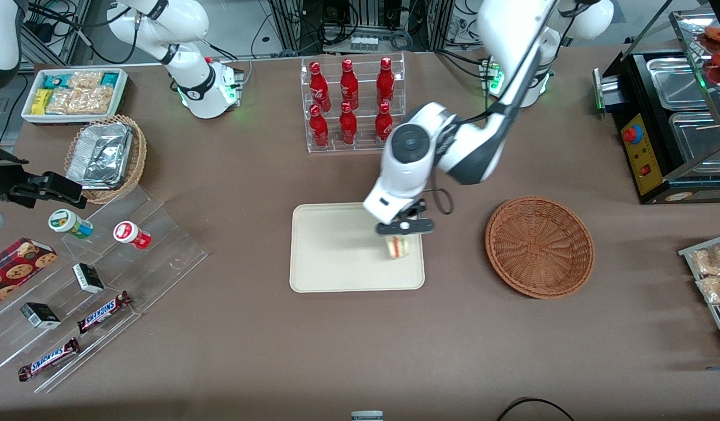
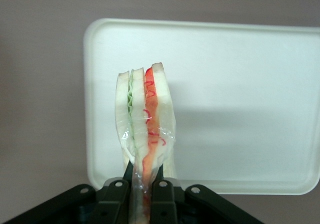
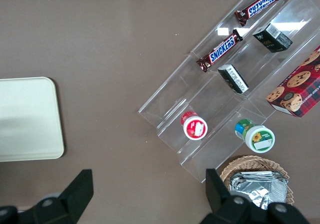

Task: Place sandwich from basket to tray
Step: 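Lift the sandwich and carry it over the cream tray, then lower the sandwich onto the tray and open the left gripper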

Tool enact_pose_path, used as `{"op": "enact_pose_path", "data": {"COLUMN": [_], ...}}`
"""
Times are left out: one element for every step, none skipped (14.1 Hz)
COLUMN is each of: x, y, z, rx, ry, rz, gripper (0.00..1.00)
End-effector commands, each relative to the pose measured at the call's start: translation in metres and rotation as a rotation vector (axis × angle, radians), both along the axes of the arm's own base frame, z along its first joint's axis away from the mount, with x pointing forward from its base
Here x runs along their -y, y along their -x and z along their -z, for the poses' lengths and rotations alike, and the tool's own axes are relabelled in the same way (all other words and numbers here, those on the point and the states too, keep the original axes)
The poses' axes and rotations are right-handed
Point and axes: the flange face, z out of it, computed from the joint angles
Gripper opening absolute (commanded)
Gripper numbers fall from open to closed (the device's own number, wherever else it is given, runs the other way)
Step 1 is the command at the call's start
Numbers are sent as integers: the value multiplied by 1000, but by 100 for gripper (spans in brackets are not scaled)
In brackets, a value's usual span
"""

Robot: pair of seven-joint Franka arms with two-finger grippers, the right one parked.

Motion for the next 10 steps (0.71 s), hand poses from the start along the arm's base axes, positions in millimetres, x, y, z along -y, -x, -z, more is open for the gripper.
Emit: {"op": "enact_pose_path", "data": {"x": [52, 60, 70, 79, 87, 90, 90, 91, 89, 89], "y": [3, 2, 6, 13, 19, 23, 24, 23, 22, 22], "z": [26, 34, 44, 54, 65, 71, 76, 75, 75, 76], "rx": [18, 30, 47, 63, 79, 93, 98, 99, 101, 101], "ry": [-9, 5, 22, 34, 31, 16, 5, 6, 4, 2], "rz": [55, 63, 76, 97, 120, 139, 149, 153, 159, 161], "gripper": [0, 0, 0, 0, 0, 0, 0, 0, 0, 0]}}
